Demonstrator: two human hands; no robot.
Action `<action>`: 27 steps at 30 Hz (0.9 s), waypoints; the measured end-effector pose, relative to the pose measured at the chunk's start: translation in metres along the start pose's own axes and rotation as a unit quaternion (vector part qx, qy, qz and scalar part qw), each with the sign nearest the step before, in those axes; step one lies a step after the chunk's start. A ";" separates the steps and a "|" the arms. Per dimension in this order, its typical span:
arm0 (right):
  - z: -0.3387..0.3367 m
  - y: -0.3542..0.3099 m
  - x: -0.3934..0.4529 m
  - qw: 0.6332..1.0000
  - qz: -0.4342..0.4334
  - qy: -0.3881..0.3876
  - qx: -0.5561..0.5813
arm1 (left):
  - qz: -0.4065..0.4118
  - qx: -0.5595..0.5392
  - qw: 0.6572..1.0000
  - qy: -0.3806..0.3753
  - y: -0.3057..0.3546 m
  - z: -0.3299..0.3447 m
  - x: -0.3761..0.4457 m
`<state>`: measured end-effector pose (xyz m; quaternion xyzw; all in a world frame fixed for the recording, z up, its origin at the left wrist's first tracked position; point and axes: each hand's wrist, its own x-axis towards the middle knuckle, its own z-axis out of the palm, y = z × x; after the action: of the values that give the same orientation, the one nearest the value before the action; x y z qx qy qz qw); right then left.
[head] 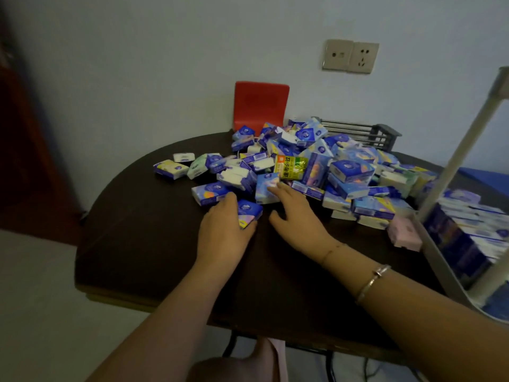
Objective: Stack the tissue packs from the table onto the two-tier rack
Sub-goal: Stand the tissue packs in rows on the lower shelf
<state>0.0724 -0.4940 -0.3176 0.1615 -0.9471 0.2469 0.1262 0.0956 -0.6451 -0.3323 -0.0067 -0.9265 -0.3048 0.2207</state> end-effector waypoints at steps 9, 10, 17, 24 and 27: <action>0.010 0.014 0.013 0.986 -0.079 0.027 -0.148 | -0.113 -0.265 0.955 0.064 -0.005 -0.010 0.002; 0.010 0.012 0.009 0.985 -0.094 0.046 -0.139 | -0.109 -0.273 0.954 0.057 -0.004 -0.010 0.002; 0.011 -0.002 -0.001 0.999 -0.023 0.049 -0.002 | -0.114 -0.284 0.952 0.015 -0.007 -0.009 0.004; 0.007 -0.031 -0.010 0.886 0.057 0.015 0.461 | -0.100 -0.405 0.909 0.001 -0.007 -0.007 0.005; 0.009 -0.039 -0.015 0.892 -0.008 -0.027 0.451 | -0.100 -0.422 0.901 0.004 -0.005 -0.009 0.002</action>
<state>0.0994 -0.5267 -0.3133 0.2155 -0.7352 0.6424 0.0162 0.0965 -0.6548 -0.3279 -0.0054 -0.7059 -0.6877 0.1694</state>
